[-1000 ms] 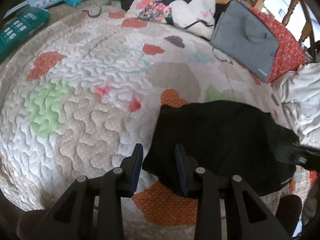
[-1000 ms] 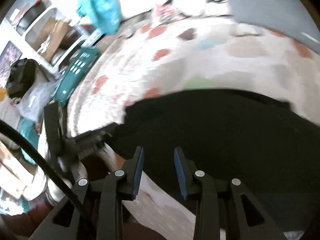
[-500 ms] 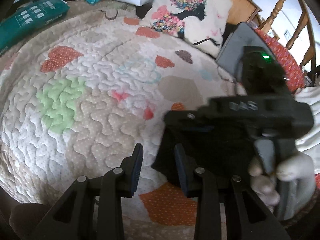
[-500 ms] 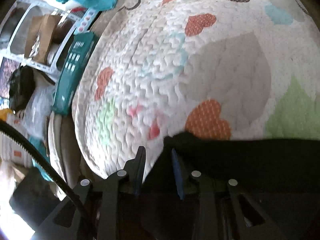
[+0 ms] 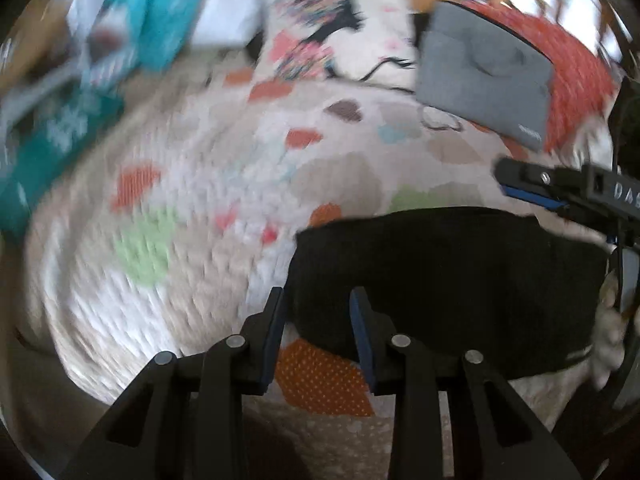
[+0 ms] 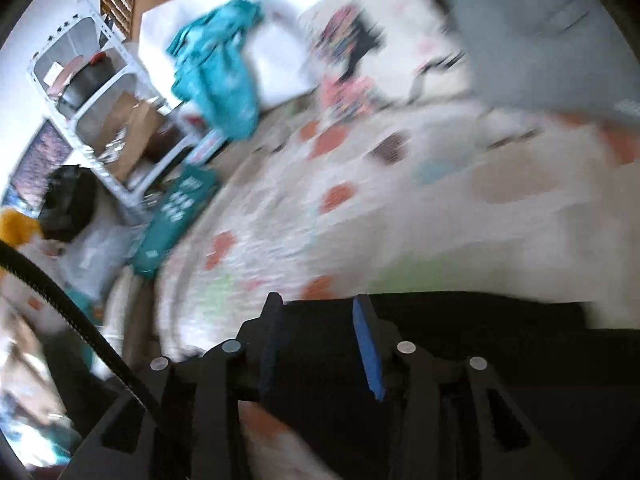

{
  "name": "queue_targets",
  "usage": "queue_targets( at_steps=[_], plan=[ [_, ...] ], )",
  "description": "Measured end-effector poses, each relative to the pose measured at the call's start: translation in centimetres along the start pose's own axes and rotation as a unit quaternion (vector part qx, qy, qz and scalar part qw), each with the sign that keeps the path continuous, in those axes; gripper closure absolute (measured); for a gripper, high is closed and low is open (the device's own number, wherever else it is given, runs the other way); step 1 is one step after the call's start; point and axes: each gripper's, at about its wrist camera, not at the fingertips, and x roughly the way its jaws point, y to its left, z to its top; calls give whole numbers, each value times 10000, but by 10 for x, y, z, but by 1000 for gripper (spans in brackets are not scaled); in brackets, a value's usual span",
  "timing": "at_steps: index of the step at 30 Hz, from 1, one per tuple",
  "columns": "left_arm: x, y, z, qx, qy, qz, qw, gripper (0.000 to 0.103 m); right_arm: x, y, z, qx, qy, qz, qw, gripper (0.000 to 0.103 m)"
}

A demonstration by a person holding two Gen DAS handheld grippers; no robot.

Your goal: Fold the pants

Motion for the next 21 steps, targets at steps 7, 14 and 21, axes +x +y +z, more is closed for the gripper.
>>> queue_targets(
  at_steps=[7,14,21],
  plan=[
    [-20,-55,23,386,-481,93,9981,67,-103,-77,-40,154,-890,-1335,9869,53],
    [3,-125,50,990,-605,-346,9926,46,-169,-135,-86,1278,-1539,-1643,9659,51],
    [39,-184,72,1543,-344,-1029,9821,46,-238,-186,-121,2387,-1943,-1876,9328,51]
  ],
)
